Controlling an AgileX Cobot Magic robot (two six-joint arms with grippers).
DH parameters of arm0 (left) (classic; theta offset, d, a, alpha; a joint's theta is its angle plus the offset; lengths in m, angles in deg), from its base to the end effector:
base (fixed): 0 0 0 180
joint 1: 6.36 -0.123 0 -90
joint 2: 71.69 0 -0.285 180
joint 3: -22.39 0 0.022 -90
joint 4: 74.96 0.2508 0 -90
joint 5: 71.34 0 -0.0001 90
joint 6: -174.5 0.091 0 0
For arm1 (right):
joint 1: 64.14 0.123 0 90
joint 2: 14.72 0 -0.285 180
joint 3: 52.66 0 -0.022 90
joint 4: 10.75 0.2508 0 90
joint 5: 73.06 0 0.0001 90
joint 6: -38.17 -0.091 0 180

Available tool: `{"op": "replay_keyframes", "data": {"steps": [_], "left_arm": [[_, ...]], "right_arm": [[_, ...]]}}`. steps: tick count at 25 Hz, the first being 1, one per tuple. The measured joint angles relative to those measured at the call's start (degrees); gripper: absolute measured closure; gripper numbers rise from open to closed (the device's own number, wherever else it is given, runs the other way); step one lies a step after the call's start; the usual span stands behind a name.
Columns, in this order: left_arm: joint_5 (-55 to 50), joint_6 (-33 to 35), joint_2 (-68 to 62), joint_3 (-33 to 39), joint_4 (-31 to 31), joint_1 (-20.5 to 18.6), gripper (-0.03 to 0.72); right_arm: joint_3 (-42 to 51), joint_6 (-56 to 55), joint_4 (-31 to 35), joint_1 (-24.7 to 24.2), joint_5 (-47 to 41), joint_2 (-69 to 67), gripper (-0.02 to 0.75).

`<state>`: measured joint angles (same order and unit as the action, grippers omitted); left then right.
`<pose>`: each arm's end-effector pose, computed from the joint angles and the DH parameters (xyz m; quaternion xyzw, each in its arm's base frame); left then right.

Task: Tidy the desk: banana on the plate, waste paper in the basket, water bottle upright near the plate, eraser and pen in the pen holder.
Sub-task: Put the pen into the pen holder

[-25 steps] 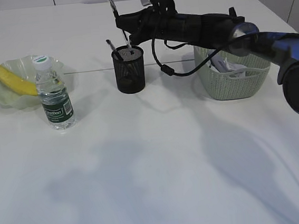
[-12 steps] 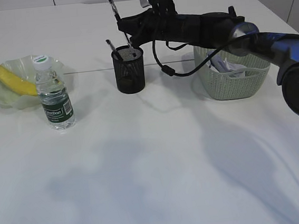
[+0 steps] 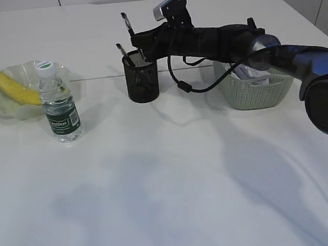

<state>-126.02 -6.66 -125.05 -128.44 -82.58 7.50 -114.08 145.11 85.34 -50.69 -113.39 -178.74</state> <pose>0.1310 -0.0425 0.3399 0.0869 0.9251 -0.1115 0.3524 0.5627 0.1949 0.1592 -0.3589 0.6487 0.2814 0.6092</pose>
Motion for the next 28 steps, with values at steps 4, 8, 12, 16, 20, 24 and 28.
{"op": "replay_keyframes", "data": {"steps": [4, 8, 12, 16, 20, 24, 28], "left_arm": [[0.12, 0.0, 0.0, 0.0, 0.0, 0.0, 0.171], [0.22, 0.0, 0.0, 0.0, 0.0, 0.0, 0.171], [0.22, 0.0, 0.0, 0.0, 0.0, 0.0, 0.171], [0.22, 0.0, 0.0, 0.0, 0.0, 0.0, 0.171], [0.22, 0.0, 0.0, 0.0, 0.0, 0.0, 0.171], [0.22, 0.0, 0.0, 0.0, -0.22, 0.0, 0.171], [0.22, 0.0, 0.0, 0.0, -0.3, 0.0, 0.171]], "right_arm": [[0.0, -0.09, -0.09, 0.0, 0.82, 0.0, 0.696], [0.0, -0.12, -0.13, 0.0, 1.16, 0.0, 0.684], [0.0, -0.21, -0.23, 0.0, 1.16, 0.0, 0.632], [0.0, -0.21, -0.23, 0.0, 1.16, 0.0, 0.593], [0.0, -0.21, -0.23, 0.0, 1.16, 0.0, 0.58], [0.0, -0.32, -0.23, 0.0, 1.16, 0.0, 0.575], [0.0, -0.43, -0.23, 0.0, 1.16, 0.0, 0.569]]}}
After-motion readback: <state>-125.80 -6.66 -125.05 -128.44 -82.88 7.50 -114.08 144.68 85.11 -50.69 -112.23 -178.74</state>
